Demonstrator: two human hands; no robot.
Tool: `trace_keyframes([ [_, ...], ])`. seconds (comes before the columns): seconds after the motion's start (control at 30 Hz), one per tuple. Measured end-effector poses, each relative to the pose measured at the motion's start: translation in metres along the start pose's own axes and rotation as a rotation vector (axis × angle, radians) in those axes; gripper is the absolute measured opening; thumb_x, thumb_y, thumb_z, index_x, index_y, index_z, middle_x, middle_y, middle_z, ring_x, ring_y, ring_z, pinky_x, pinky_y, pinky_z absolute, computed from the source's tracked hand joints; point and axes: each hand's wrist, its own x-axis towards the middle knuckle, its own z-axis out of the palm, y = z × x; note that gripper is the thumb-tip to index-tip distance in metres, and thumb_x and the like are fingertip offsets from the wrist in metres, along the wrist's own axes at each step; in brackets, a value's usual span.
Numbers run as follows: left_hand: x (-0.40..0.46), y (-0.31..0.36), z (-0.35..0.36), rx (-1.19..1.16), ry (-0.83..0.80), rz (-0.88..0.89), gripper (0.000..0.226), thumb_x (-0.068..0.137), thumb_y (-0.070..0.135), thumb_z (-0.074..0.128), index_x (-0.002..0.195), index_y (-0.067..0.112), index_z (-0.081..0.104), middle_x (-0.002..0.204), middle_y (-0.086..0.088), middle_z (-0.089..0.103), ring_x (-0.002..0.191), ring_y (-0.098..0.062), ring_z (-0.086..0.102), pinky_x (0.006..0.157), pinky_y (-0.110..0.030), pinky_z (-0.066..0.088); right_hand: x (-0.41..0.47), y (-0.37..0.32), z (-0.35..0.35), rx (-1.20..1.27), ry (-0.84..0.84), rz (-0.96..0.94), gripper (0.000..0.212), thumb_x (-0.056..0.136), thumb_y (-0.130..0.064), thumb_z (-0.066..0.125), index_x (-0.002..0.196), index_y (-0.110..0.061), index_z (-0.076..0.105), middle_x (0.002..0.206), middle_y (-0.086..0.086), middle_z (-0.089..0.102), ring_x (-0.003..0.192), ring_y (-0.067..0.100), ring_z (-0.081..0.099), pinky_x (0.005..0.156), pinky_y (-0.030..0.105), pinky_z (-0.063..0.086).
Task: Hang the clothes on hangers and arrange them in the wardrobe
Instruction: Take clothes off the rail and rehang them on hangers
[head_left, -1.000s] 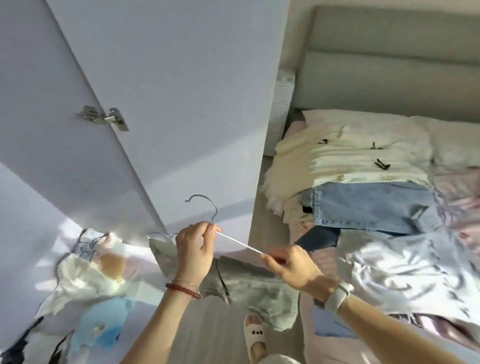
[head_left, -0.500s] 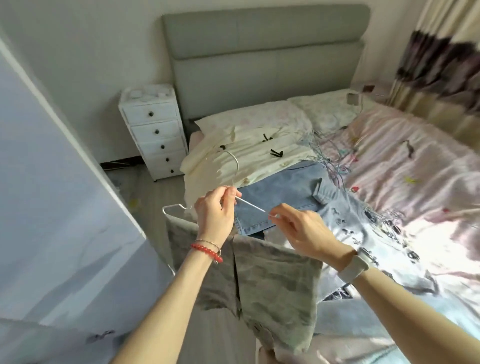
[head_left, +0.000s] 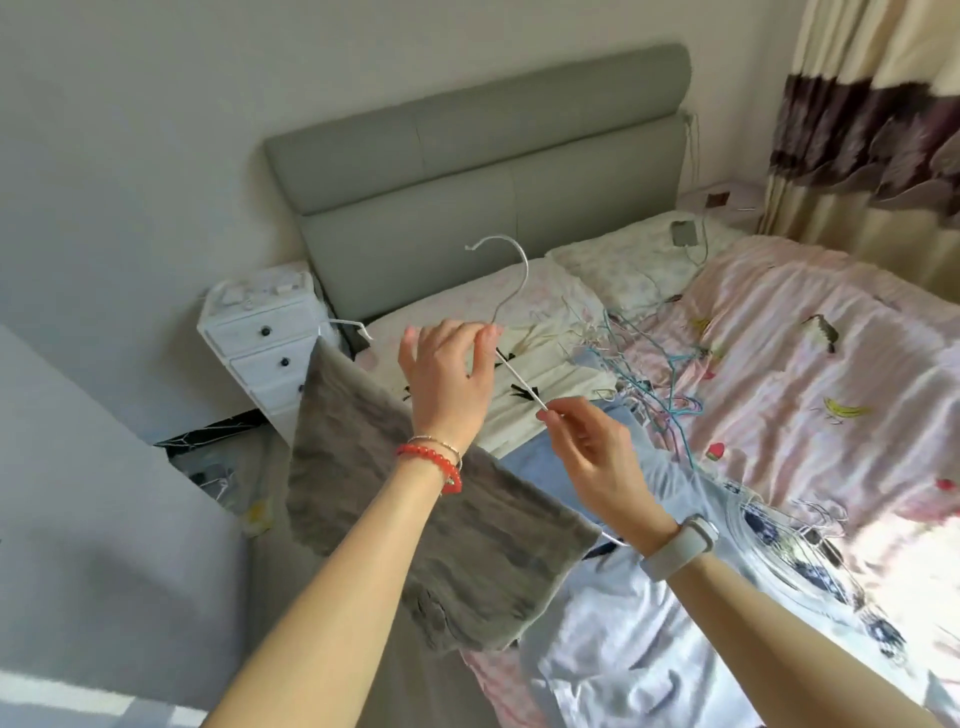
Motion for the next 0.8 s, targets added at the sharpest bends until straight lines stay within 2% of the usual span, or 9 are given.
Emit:
trace_keyframes([
  [0.1,0.018,0.004,0.043,0.012,-0.129,0.056,0.031,0.093,0.015,0.050,0.123,0.009,0.057,0.129,-0.009,0.052,0.126,-0.027,0.041,0.108,-0.050,0.024,0.028,0.035,-0.018,-0.009,0.141,0.095,0.010,0.092,-0.019,0.052,0.085,-0.022,0.059,0.061,0.008,0.058,0.051,0.019,0.046,0.051,0.028,0.037],
  [0.2,0.016,-0.005,0.093,0.001,-0.329,0.012,0.043,0.094,0.019,0.046,0.136,0.012,0.040,0.145,-0.007,0.034,0.138,-0.023,0.023,0.113,-0.041,0.017,0.053,0.088,-0.040,-0.073,0.229,0.214,0.014,0.092,-0.016,0.053,0.090,-0.006,0.062,0.059,-0.003,0.052,0.052,0.014,0.045,0.056,0.035,0.038],
  [0.27,0.003,-0.022,0.129,0.058,-0.461,-0.045,0.046,0.095,0.023,0.044,0.140,0.016,0.034,0.149,-0.005,0.027,0.139,-0.021,0.019,0.114,-0.038,0.017,0.067,0.129,-0.052,-0.122,0.285,0.292,0.015,0.092,-0.012,0.052,0.091,0.000,0.062,0.062,0.004,0.055,0.056,0.019,0.047,0.059,0.037,0.037],
  [0.37,-0.026,-0.058,0.177,0.196,-0.700,-0.218,0.050,0.097,0.030,0.038,0.144,0.022,0.022,0.154,-0.002,0.014,0.141,-0.021,0.012,0.113,-0.043,0.018,0.086,0.192,-0.069,-0.228,0.340,0.448,0.019,0.092,-0.009,0.049,0.085,0.003,0.062,0.073,0.018,0.060,0.068,0.024,0.050,0.063,0.035,0.034],
  [0.43,-0.048,-0.082,0.201,0.250,-0.811,-0.301,0.052,0.097,0.030,0.037,0.145,0.022,0.019,0.154,-0.003,0.011,0.141,-0.022,0.011,0.112,-0.045,0.019,0.097,0.226,-0.081,-0.279,0.345,0.522,0.023,0.092,-0.008,0.045,0.075,0.000,0.058,0.070,0.016,0.053,0.068,0.025,0.047,0.062,0.035,0.032],
  [0.57,-0.073,-0.116,0.228,0.356,-0.887,-0.353,0.055,0.096,0.029,0.040,0.145,0.019,0.019,0.154,-0.006,0.011,0.139,-0.024,0.016,0.110,-0.042,0.023,0.116,0.266,-0.099,-0.296,0.371,0.516,0.024,0.089,-0.008,0.048,0.066,-0.006,0.054,0.063,0.009,0.048,0.064,0.019,0.043,0.061,0.030,0.031],
  [0.7,-0.071,-0.139,0.256,0.414,-0.929,-0.335,0.056,0.095,0.032,0.039,0.146,0.022,0.016,0.155,-0.006,0.009,0.139,-0.025,0.015,0.109,-0.042,0.024,0.123,0.295,-0.105,-0.310,0.350,0.522,0.026,0.089,-0.009,0.049,0.065,0.000,0.054,0.057,0.011,0.048,0.058,0.022,0.043,0.059,0.032,0.031],
  [0.73,-0.071,-0.143,0.265,0.421,-0.958,-0.334,0.056,0.096,0.034,0.037,0.146,0.023,0.014,0.155,-0.004,0.007,0.140,-0.025,0.013,0.110,-0.044,0.024,0.122,0.303,-0.104,-0.335,0.325,0.542,0.025,0.090,-0.010,0.049,0.068,-0.001,0.057,0.059,0.013,0.053,0.059,0.024,0.047,0.059,0.034,0.033],
  [0.8,-0.072,-0.151,0.282,0.428,-1.054,-0.351,0.057,0.096,0.037,0.033,0.146,0.026,0.009,0.156,-0.002,0.001,0.141,-0.026,0.007,0.111,-0.046,0.021,0.119,0.322,-0.101,-0.408,0.226,0.621,0.023,0.093,-0.016,0.046,0.089,-0.002,0.063,0.081,0.021,0.065,0.078,0.034,0.059,0.068,0.038,0.041],
])
